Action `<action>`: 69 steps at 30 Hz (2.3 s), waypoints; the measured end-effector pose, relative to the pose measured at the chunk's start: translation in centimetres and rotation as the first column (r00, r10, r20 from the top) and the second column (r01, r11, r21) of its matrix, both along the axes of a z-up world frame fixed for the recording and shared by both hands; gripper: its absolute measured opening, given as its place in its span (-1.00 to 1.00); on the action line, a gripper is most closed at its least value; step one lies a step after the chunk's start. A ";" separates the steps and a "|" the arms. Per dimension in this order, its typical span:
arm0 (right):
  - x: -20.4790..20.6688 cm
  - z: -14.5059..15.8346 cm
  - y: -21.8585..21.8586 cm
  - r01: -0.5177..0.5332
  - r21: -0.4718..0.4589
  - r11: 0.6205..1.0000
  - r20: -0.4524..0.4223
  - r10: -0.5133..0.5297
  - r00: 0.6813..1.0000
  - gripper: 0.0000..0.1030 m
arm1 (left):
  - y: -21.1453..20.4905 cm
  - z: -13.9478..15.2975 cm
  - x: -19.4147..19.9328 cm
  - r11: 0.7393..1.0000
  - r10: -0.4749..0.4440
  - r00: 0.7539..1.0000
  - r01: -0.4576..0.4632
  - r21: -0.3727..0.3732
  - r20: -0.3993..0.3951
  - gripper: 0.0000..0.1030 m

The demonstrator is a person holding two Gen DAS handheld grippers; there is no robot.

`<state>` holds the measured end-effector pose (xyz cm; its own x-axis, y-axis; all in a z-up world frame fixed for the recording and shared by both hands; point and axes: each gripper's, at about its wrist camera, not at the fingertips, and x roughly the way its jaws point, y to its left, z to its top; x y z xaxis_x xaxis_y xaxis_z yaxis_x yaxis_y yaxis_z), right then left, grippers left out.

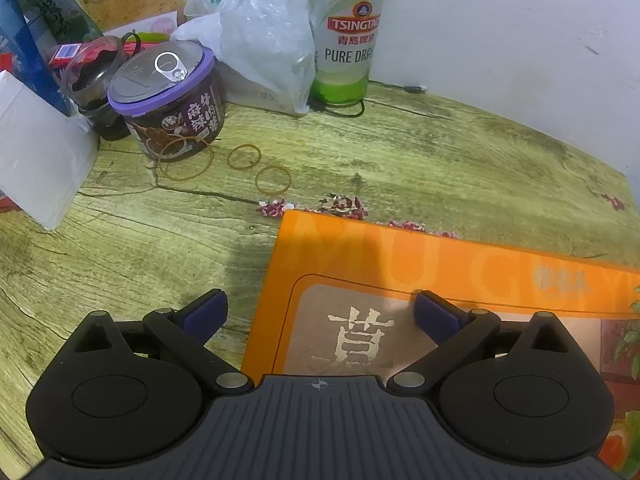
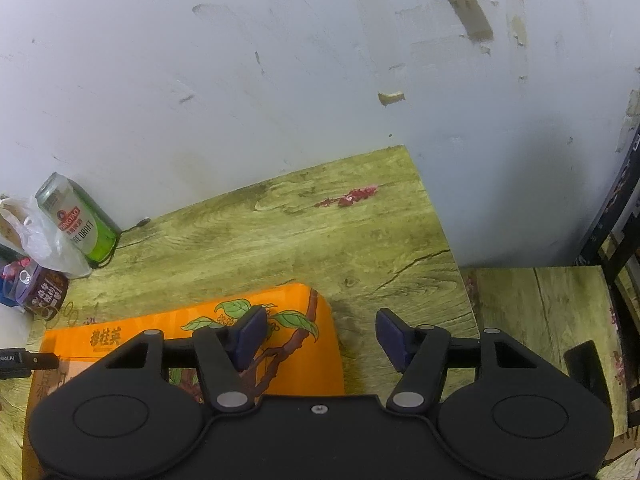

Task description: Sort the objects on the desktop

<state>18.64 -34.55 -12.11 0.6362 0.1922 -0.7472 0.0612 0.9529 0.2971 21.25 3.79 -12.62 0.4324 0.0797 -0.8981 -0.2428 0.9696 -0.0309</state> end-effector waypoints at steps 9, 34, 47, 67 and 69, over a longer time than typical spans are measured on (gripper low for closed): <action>0.2 -0.9 0.1 0.008 -0.017 1.000 -0.034 -0.009 0.999 0.14 | 0.0 -0.3 0.1 1.000 -0.005 1.000 0.005 -0.004 -0.002 0.99; -4.0 5.4 5.9 -0.100 -0.214 0.972 0.131 0.130 0.983 0.53 | 2.9 4.2 -3.9 0.979 -0.145 0.943 0.179 -0.092 0.300 0.78; -0.5 3.5 11.0 -0.102 -0.211 0.972 -0.095 0.084 0.992 0.15 | 3.0 1.9 -1.9 0.948 -0.199 0.932 0.262 -0.183 0.302 0.22; 2.7 0.8 13.8 -0.147 -0.293 0.945 -0.222 0.082 0.971 0.01 | 2.4 0.6 0.3 0.940 -0.273 0.924 0.315 -0.128 0.267 0.14; 2.8 0.6 13.7 -0.144 -0.287 0.947 -0.228 0.078 0.971 0.02 | 2.5 0.5 0.3 0.940 -0.275 0.923 0.317 -0.129 0.268 0.14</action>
